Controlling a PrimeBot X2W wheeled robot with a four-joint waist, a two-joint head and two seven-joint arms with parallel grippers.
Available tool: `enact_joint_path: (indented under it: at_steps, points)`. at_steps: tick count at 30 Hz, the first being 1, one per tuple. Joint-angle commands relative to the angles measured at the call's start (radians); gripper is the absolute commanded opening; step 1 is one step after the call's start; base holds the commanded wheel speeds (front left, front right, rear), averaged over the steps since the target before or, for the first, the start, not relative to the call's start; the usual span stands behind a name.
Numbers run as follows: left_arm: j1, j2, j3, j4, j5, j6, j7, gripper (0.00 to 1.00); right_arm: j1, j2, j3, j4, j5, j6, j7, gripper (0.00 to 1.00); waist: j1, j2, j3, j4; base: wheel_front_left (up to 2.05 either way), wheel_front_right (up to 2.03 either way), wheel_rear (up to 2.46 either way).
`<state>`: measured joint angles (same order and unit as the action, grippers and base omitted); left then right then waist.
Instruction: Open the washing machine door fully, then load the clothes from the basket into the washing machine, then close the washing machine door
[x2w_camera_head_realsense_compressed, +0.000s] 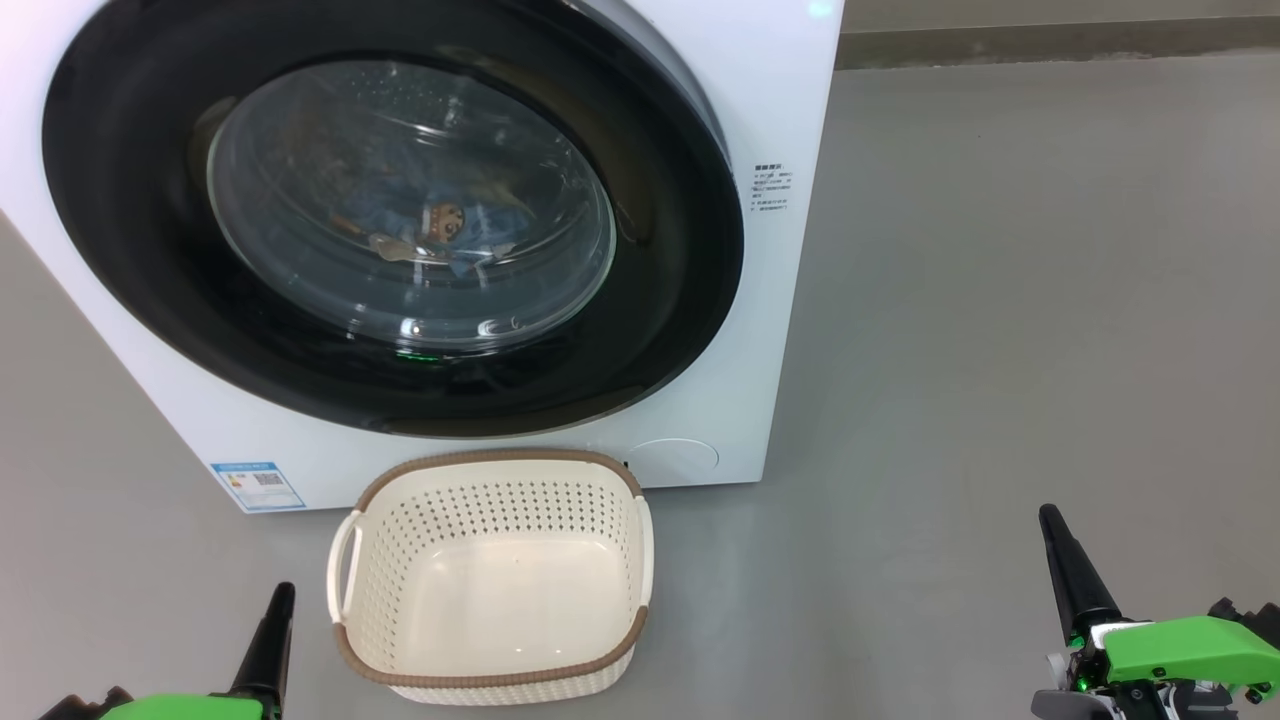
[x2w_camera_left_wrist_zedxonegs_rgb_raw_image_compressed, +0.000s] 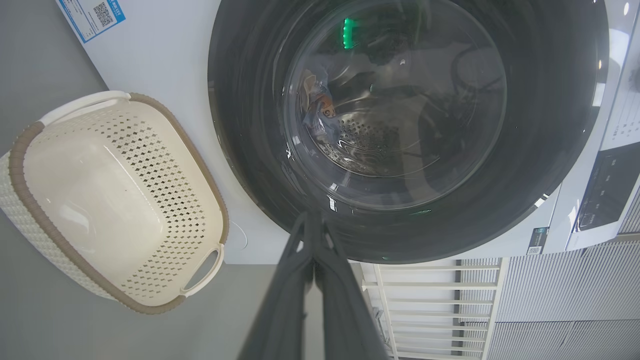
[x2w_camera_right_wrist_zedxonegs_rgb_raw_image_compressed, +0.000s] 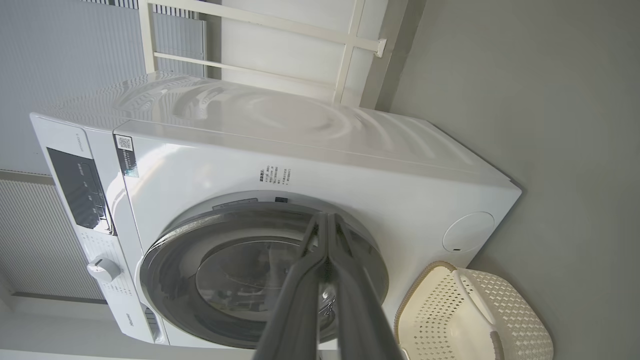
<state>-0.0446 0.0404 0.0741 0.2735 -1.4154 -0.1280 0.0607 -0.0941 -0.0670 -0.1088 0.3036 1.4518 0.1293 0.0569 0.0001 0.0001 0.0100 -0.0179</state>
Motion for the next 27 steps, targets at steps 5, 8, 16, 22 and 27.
enact_joint_path:
  at_steps: [5, 8, 16, 22, 27]
  points:
    - [-0.050, 0.012, 0.035, -0.027, -0.077, -0.003, 0.022, 0.00, -0.014, 0.003, 0.009, -0.041, 0.065, 0.001, 0.024, 0.00, -0.0001, -0.0001, -0.003, 0.006, 0.00, 0.00, 0.00]
    - [-0.053, 0.011, 0.036, -0.028, -0.099, -0.003, 0.028, 0.00, -0.014, 0.006, 0.006, -0.045, 0.082, 0.001, 0.030, 0.00, -0.0001, -0.0001, -0.003, 0.009, 0.00, 0.00, 0.00]
    - [-0.063, 0.010, 0.040, -0.029, -0.187, -0.003, 0.051, 0.00, -0.014, 0.014, -0.003, -0.058, 0.153, 0.001, 0.054, 0.00, -0.0001, -0.0001, -0.007, 0.017, 0.00, 0.00, 0.00]
    - [-0.063, 0.010, 0.040, -0.029, -0.193, -0.003, 0.053, 0.00, -0.014, 0.015, -0.004, -0.059, 0.158, 0.001, 0.055, 0.00, -0.0001, -0.0001, -0.007, 0.018, 0.00, 0.00, 0.00]
    - [-0.063, 0.010, 0.040, -0.029, -0.193, -0.003, 0.053, 0.00, -0.014, 0.015, -0.004, -0.059, 0.157, 0.001, 0.056, 0.00, -0.0001, -0.0001, -0.007, 0.018, 0.00, 0.00, 0.00]
